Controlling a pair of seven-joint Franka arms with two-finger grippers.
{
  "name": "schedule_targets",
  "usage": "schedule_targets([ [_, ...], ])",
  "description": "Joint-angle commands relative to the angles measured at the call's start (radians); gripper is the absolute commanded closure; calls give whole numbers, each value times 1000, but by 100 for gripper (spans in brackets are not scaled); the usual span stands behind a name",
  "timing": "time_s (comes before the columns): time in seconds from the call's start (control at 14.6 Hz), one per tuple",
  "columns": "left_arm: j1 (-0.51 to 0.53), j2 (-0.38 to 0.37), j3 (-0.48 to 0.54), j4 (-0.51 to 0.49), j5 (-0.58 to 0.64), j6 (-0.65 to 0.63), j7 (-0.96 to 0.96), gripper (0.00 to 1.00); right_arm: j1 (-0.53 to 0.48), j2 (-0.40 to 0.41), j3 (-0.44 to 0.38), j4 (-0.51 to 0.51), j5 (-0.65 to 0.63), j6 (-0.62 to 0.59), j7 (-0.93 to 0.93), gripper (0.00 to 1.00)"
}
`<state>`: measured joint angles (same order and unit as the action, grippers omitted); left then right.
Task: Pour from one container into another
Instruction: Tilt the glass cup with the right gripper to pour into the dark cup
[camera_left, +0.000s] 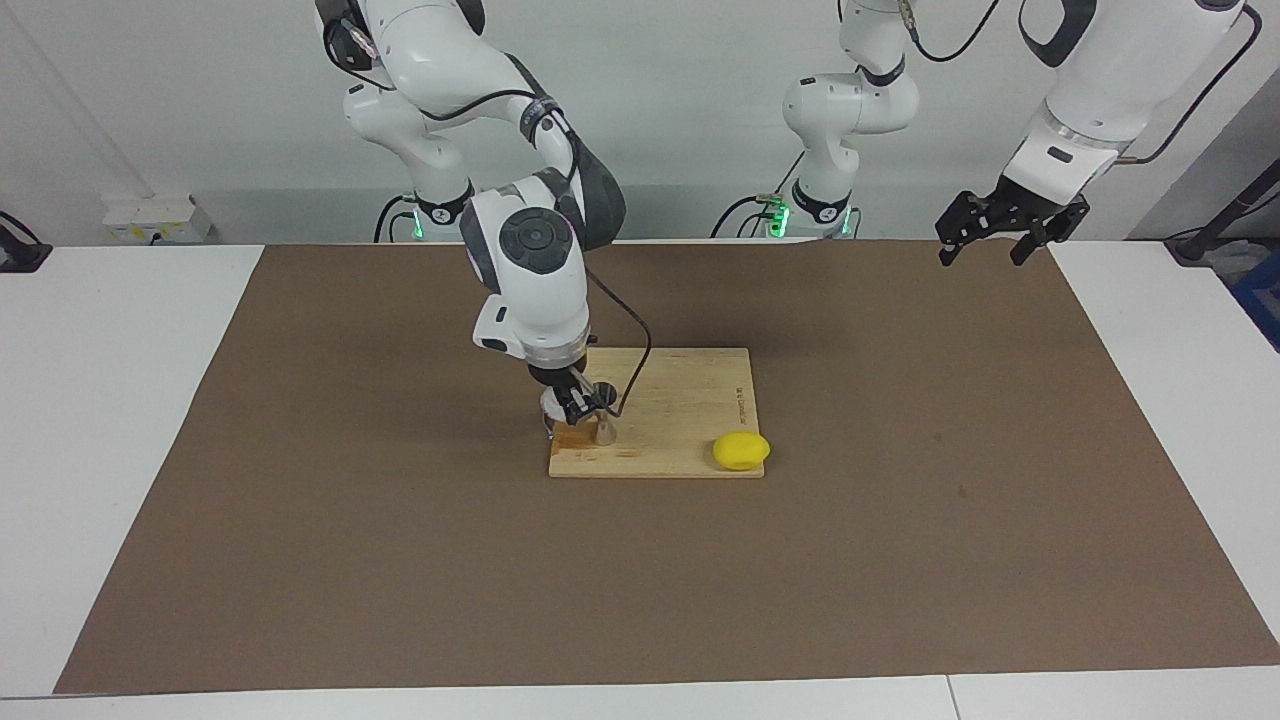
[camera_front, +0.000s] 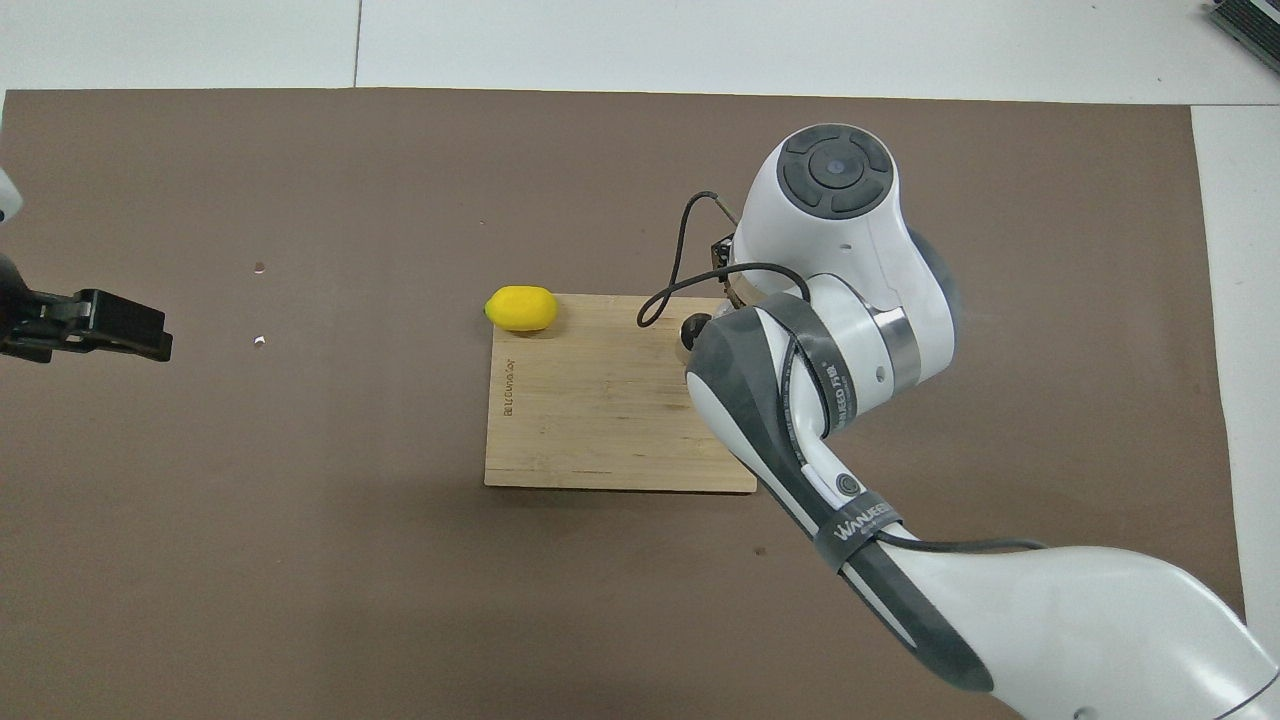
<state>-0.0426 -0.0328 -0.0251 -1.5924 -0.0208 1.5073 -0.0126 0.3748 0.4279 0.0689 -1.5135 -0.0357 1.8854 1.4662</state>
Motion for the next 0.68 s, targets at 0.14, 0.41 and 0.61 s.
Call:
schedule_targets([
  [0.14,6,-2,-3,3,7,-12,0,0,32,3,2,21,-78,-19,25,100],
  [0.41,6,-2,-3,3,7,-12,0,0,42,3,3,18,-121,-19,25,100],
  [0.61,6,-4,-3,3,7,-12,0,0,53,3,3,16,-145,-20,23,100],
])
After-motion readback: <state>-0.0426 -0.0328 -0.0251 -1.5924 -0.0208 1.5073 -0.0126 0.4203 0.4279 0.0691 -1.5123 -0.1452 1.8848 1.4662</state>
